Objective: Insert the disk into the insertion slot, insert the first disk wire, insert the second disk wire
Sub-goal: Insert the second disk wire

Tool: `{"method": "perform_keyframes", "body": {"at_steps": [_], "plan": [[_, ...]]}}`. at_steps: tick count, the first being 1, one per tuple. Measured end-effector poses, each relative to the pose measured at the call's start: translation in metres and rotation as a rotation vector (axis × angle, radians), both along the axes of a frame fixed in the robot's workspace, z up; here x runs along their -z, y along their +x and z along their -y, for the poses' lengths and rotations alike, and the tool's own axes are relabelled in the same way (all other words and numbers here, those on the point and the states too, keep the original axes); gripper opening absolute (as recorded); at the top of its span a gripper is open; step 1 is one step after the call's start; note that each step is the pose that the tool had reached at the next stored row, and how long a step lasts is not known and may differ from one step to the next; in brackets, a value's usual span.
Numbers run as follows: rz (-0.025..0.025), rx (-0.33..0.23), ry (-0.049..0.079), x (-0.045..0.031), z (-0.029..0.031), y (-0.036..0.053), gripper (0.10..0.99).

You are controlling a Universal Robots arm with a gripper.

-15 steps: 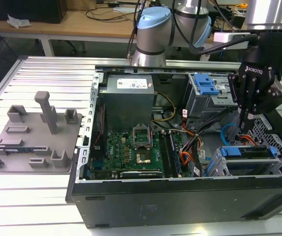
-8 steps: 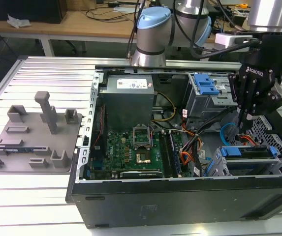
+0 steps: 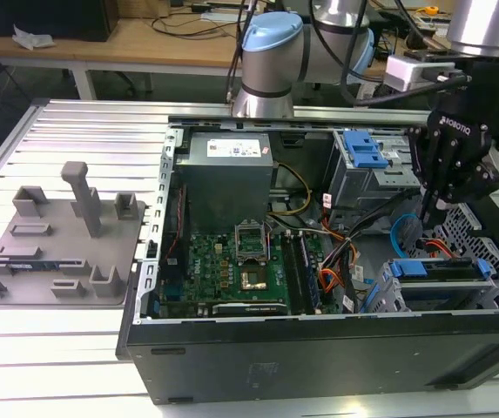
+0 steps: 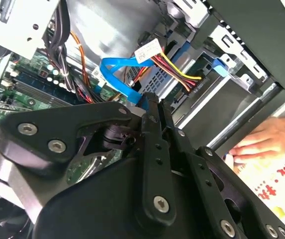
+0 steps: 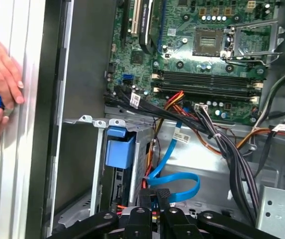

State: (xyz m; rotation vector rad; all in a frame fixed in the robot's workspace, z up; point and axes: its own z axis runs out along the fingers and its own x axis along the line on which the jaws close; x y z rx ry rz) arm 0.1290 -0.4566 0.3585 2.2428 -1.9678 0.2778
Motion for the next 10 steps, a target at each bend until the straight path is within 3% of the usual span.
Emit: {"method": "perform_keyframes", "body": {"at_steps": [1, 3, 5, 10], "plan": [[0.0, 0.0, 0.01, 0.0, 0.003, 0.0, 0.161], [0.0, 0.001, 0.018, 0.0, 0.0074, 0.0, 0.161], [0.0, 0.002, 0.027, 0.0, 0.0156, 0.0, 0.161], [0.0002, 0.012, 0.03, 0.0005, 0.0262, 0.0, 0.161]]}}
